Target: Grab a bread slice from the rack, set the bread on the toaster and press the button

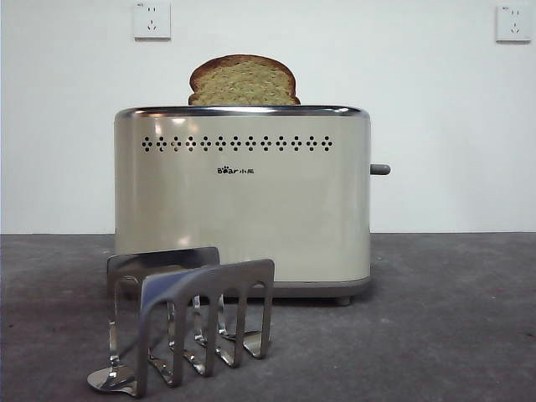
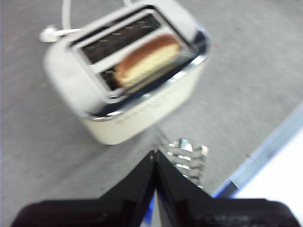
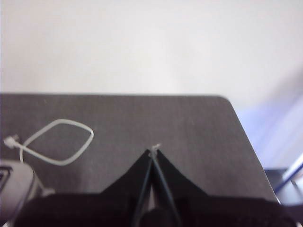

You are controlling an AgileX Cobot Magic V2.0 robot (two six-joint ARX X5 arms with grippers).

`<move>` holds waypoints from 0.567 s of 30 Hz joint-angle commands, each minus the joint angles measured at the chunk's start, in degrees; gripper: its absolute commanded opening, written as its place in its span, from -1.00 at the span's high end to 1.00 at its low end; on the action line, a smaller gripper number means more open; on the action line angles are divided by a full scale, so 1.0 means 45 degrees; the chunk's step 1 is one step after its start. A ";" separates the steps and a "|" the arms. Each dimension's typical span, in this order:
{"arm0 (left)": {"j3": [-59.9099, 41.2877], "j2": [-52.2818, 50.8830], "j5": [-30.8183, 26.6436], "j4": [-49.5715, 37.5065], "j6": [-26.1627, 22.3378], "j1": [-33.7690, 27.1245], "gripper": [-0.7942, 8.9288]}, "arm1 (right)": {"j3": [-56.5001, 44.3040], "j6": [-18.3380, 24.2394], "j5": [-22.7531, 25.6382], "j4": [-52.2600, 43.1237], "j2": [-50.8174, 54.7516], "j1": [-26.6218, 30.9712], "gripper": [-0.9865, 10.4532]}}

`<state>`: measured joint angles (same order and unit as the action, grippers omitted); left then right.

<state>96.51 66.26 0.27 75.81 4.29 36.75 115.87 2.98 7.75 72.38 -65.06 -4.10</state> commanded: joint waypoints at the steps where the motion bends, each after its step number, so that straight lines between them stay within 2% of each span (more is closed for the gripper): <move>1: -0.0257 -0.0461 0.0029 -0.0039 -0.2079 -0.1243 0.84 | 0.0000 0.0068 0.0044 0.0903 -0.0092 -0.0005 0.83; 3: -0.0772 -0.1020 0.0044 -0.0121 -0.3332 -0.2356 0.84 | -0.0068 0.0063 0.0049 0.1457 -0.0204 -0.0005 0.83; 5: -0.1807 -0.1705 0.0039 -0.0996 -0.3604 -0.3541 0.84 | -0.0073 0.0063 0.0049 0.1452 -0.0296 -0.0005 0.83; 7: -0.3356 -0.2613 0.0044 -0.2710 -0.3570 -0.4677 0.84 | -0.0073 0.0063 0.0049 0.1452 -0.0520 -0.0005 0.83; 11: -0.7485 -0.5095 0.0034 -0.7485 -0.3065 -0.6450 0.84 | -0.0073 0.0063 0.0044 0.1452 -0.1064 -0.0005 0.83; 14: -1.0705 -0.7111 0.0034 -1.0865 -0.2958 -0.7223 0.84 | -0.0073 0.0063 0.0044 0.1452 -0.1583 -0.0005 0.83; 17: -1.3478 -0.8913 0.0034 -1.3192 -0.2953 -0.7650 0.84 | -0.0073 0.0063 0.0049 0.1452 -0.2132 -0.0005 0.83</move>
<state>41.63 28.93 0.32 20.71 -9.39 2.76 115.81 3.03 7.75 77.78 -73.97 -4.10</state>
